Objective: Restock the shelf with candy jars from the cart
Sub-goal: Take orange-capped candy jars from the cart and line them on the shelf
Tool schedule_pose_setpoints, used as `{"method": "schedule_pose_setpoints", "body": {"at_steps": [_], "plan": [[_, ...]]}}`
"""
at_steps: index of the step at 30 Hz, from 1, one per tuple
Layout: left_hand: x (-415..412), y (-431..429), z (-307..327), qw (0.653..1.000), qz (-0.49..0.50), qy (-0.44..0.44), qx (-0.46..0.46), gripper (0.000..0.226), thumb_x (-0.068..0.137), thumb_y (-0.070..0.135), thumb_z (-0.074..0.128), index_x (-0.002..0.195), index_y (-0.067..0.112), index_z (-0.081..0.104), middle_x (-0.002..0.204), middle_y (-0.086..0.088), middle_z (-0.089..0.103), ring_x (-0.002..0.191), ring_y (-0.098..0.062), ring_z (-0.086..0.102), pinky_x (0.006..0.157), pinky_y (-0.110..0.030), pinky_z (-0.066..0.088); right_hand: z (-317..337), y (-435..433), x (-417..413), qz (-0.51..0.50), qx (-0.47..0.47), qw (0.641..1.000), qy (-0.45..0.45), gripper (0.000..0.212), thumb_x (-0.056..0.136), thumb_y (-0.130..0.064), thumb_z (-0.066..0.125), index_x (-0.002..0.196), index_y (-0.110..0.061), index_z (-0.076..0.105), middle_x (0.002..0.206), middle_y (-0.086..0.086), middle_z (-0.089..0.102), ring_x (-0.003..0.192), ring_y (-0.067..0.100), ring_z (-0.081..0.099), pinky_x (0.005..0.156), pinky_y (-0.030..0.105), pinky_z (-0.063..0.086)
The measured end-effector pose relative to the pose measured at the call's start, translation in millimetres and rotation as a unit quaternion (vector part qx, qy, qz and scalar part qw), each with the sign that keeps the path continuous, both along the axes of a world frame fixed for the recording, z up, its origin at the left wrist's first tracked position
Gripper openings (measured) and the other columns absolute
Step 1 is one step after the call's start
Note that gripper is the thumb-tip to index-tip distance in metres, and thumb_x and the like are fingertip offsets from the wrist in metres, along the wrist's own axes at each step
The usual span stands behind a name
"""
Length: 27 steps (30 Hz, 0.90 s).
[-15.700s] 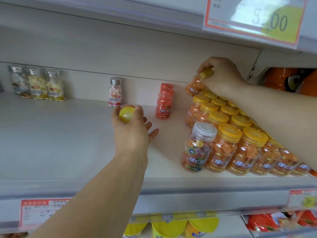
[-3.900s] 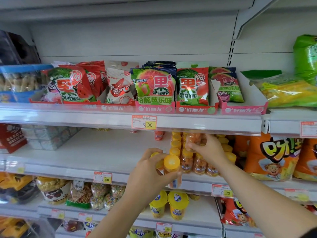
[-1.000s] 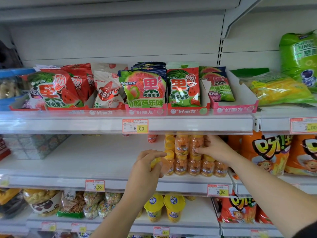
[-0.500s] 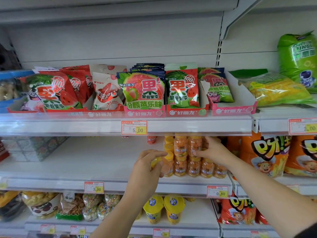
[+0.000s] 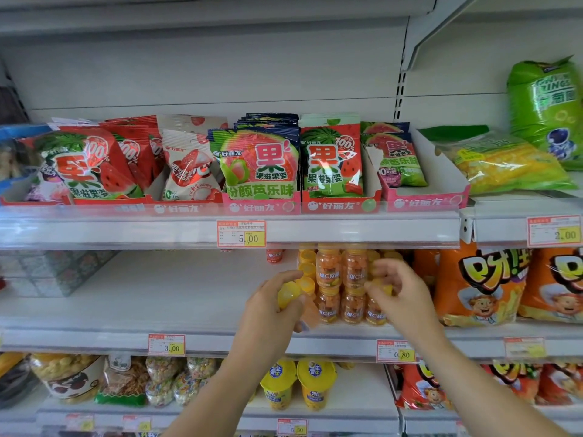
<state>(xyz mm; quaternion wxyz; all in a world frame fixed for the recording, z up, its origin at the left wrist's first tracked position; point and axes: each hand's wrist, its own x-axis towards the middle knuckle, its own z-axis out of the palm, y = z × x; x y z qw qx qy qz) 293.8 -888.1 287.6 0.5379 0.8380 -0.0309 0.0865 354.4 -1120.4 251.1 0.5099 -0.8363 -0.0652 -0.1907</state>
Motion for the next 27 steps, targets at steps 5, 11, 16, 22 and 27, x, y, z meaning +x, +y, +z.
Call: {"method": "schedule_pose_setpoints", "body": {"at_steps": [5,11,16,22,27], "plan": [[5.1,-20.6,1.6,1.000,-0.013,0.020,0.004,0.035,0.085,0.038,0.074,0.117,0.038,0.059,0.095,0.014,0.064,0.049,-0.002,0.061,0.054,-0.019,0.048,-5.7,42.6,-59.6,0.198,-0.124,0.971,0.057,0.060,0.073,-0.049,0.080,0.121,-0.052,0.044,0.116,-0.031,0.050,0.109,-0.008,0.048,0.082,0.009,0.039],[10.8,-41.3,-4.6,0.999,-0.047,0.026,0.007,0.046,0.078,0.053,0.076,0.119,0.038,0.062,0.108,0.015,0.060,0.072,-0.008,0.066,0.067,-0.024,0.053,-6.5,36.5,-59.2,0.131,-0.063,0.989,0.025,0.036,0.071,-0.037,0.085,0.096,-0.037,0.059,0.090,-0.020,0.061,0.084,0.004,0.058,0.067,0.014,0.043],[15.2,-36.9,-9.6,0.998,-0.061,0.020,-0.002,0.037,0.086,0.045,0.071,0.121,0.037,0.061,0.113,0.021,0.064,0.089,-0.004,0.065,0.069,-0.011,0.048,-0.5,-8.0,-40.3,0.094,0.021,0.991,0.091,0.037,0.080,-0.030,0.081,0.112,-0.035,0.063,0.106,-0.019,0.071,0.100,0.000,0.066,0.088,0.029,0.053],[18.4,-49.4,-21.0,0.990,-0.127,0.055,0.022,0.040,0.093,0.035,0.066,0.132,0.034,0.057,0.118,0.017,0.065,0.102,-0.002,0.064,0.090,-0.026,0.055,6.6,-23.9,-33.8,0.172,0.304,0.915,0.202,0.037,0.090,0.006,0.058,0.124,-0.009,0.059,0.116,0.016,0.070,0.106,0.033,0.068,0.087,0.043,0.057],[12.3,-67.1,-27.1,0.985,-0.163,0.048,-0.015,0.042,0.092,0.024,0.069,0.107,0.057,0.049,0.107,0.029,0.062,0.090,0.000,0.069,0.082,-0.028,0.058,5.4,-10.8,-46.5,0.191,0.287,0.916,0.207,0.034,0.094,0.002,0.054,0.123,-0.012,0.062,0.115,0.010,0.071,0.106,0.025,0.068,0.083,0.034,0.055]]}}
